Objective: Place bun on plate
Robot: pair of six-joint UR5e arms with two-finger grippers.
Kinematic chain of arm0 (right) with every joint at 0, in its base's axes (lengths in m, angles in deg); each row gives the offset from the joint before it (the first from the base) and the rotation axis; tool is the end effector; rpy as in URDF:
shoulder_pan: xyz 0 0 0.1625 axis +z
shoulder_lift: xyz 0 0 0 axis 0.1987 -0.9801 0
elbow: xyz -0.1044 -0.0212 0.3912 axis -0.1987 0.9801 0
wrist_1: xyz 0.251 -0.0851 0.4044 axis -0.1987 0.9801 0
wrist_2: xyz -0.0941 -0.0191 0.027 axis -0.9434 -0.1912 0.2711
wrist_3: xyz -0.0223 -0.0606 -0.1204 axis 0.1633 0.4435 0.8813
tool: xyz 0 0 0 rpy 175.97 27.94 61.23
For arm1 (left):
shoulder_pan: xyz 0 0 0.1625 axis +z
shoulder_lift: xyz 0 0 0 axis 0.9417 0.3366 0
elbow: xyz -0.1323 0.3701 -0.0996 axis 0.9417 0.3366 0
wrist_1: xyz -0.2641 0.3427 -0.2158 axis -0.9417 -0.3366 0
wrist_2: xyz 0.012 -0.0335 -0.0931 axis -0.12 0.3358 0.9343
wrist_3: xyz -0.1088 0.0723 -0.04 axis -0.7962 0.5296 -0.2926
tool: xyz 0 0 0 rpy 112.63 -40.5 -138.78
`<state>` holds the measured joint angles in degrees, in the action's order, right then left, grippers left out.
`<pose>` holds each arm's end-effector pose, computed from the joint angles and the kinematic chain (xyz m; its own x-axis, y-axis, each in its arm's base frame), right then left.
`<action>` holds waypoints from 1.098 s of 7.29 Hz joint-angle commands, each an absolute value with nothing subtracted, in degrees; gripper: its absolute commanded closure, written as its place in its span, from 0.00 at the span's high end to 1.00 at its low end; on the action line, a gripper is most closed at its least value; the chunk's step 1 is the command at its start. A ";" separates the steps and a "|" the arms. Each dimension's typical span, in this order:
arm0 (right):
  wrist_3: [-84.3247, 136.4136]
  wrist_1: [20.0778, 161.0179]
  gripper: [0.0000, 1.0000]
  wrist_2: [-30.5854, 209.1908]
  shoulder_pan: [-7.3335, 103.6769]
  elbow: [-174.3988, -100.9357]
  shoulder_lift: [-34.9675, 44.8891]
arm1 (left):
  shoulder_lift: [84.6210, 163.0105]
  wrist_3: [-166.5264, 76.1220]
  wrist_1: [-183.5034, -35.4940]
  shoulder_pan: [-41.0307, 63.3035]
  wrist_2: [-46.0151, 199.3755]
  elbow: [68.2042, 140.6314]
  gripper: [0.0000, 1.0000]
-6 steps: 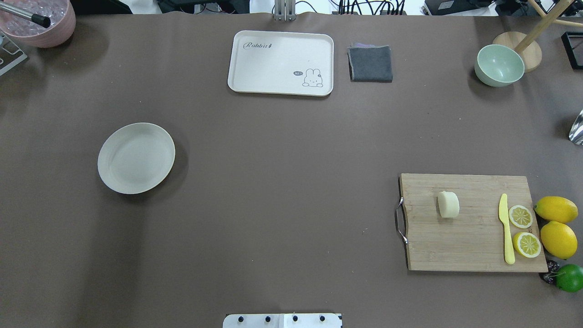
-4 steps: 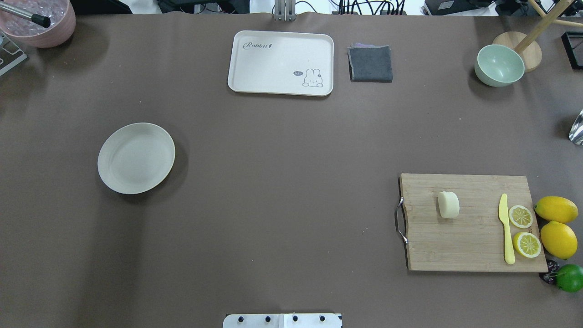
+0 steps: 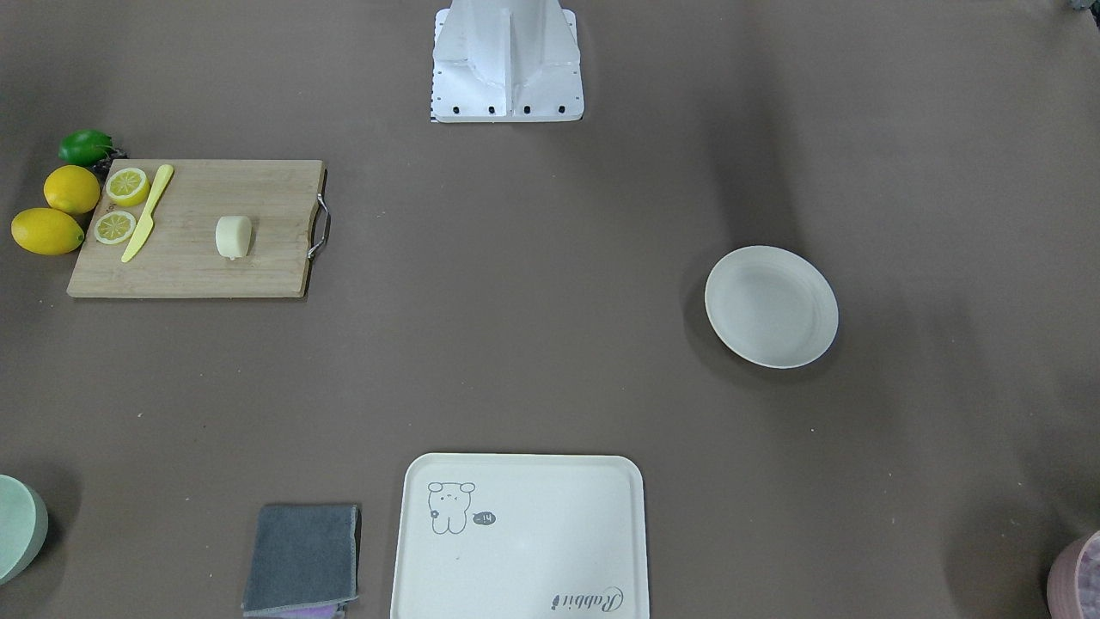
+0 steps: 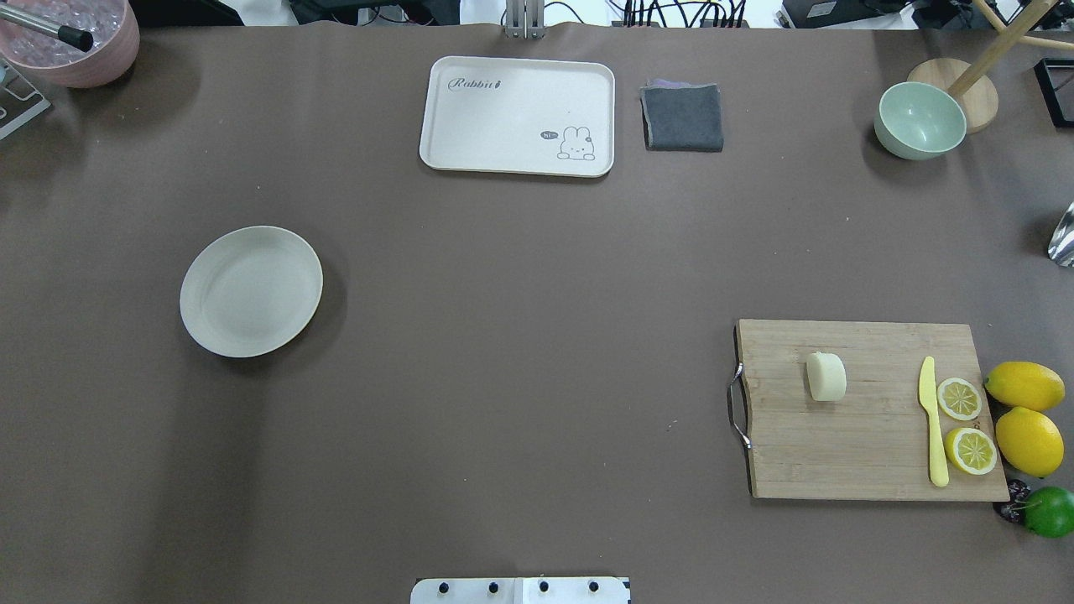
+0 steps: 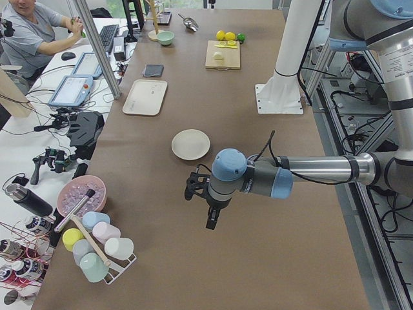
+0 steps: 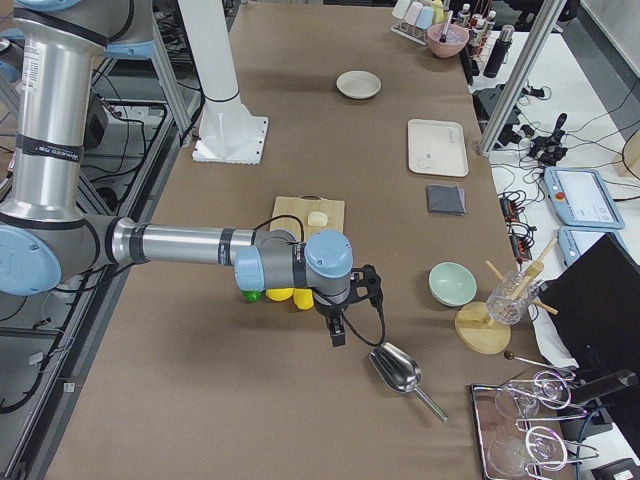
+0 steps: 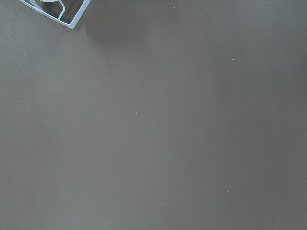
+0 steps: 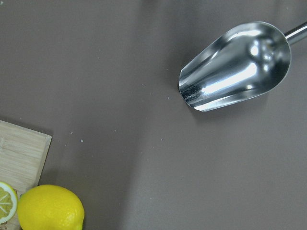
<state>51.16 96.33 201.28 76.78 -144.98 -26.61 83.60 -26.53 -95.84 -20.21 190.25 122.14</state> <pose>0.0215 -0.4953 0.6544 0.6919 -0.2471 0.6784 0.1358 0.9674 0.2139 -0.0406 -0.4372 0.6339 0.7060 0.1920 -0.6817 -0.0394 0.9717 0.2329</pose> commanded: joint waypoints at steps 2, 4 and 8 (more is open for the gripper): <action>51.16 96.24 1.00 201.37 76.78 -144.78 -26.66 | 83.57 -26.69 -95.96 -20.20 190.32 121.99 0.98; 51.25 96.07 1.00 201.19 76.78 -144.69 -26.66 | 83.48 -26.87 -95.88 -20.20 190.59 121.99 0.97; 51.51 95.80 1.00 201.28 76.69 -144.69 -27.18 | 83.57 -26.87 -96.14 -19.93 190.67 121.03 0.97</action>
<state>51.53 95.83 201.28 76.71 -144.70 -26.84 83.53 -26.75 -96.03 -20.02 190.61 121.24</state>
